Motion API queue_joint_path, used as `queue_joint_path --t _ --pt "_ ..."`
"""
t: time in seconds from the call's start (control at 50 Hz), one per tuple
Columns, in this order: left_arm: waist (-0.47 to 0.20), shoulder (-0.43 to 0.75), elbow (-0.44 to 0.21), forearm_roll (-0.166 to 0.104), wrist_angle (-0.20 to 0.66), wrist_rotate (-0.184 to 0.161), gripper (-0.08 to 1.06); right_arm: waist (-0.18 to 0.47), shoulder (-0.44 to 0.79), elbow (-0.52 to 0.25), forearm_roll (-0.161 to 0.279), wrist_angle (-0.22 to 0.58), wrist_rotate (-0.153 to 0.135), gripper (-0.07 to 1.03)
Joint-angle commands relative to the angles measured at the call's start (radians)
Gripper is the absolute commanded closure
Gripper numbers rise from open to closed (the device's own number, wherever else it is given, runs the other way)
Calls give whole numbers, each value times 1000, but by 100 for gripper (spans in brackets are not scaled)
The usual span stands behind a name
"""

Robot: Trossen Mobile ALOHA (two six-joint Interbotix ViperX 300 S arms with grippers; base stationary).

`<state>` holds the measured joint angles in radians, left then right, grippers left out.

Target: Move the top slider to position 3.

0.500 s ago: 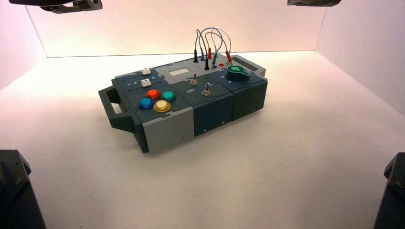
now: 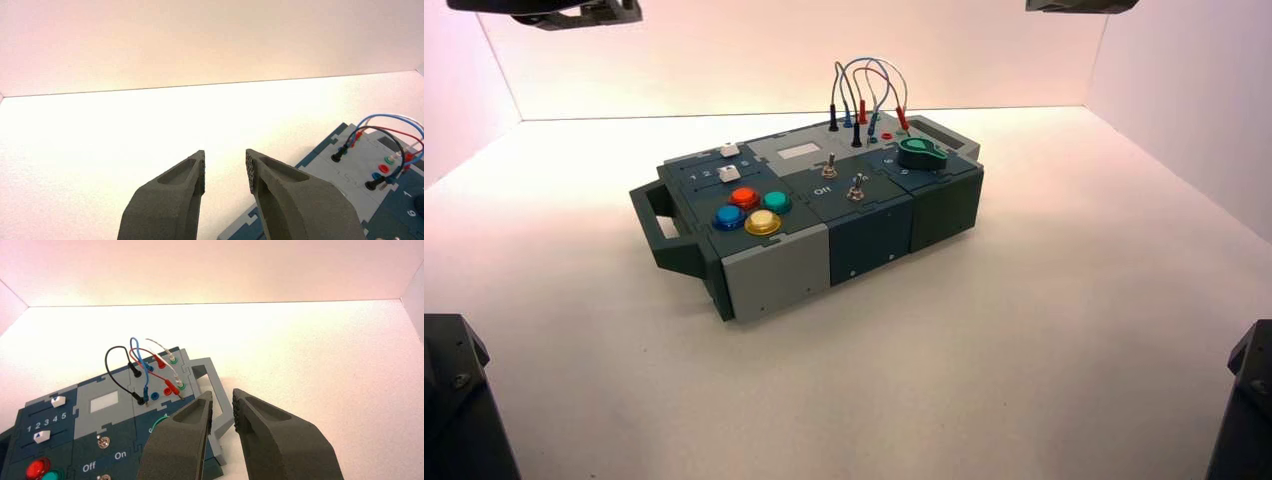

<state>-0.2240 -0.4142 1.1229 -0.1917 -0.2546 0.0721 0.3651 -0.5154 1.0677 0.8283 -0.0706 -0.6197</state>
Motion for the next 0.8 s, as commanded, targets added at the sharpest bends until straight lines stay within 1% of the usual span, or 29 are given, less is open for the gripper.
queue_joint_path --t 0.02,0.22,0.36,0.42,0.54,0.56,0.6,0.66,0.74,0.8 --pt "-51 9 -43 3 -11 -2 56 0 -11 -17 -2 -6 -2 72" --pt "-112 77 -75 0 0 -3 58 0 -11 -15 -2 -14 -2 72" --pt "-155 146 -107 -2 49 -12 58 0 -11 -15 0 -15 -2 72" --pt "-169 173 -121 -2 63 -11 58 0 -11 -14 -2 -15 -2 72" --pt "-172 225 -141 -2 71 -12 59 -2 -11 -14 -2 -15 -2 72" --pt "-173 250 -152 -2 74 -11 62 0 -11 -14 -2 -15 -2 72" --pt "-172 261 -156 -2 75 -11 63 -2 -12 -14 -2 -15 -2 72" --pt "-176 272 -164 -2 80 -11 70 0 -12 -14 -2 -17 -2 72" --pt "-178 264 -163 -2 84 -11 89 0 -15 -12 -2 -15 -2 72" --pt "-178 252 -158 -2 87 -11 101 -2 -20 -12 -2 -15 -2 72"
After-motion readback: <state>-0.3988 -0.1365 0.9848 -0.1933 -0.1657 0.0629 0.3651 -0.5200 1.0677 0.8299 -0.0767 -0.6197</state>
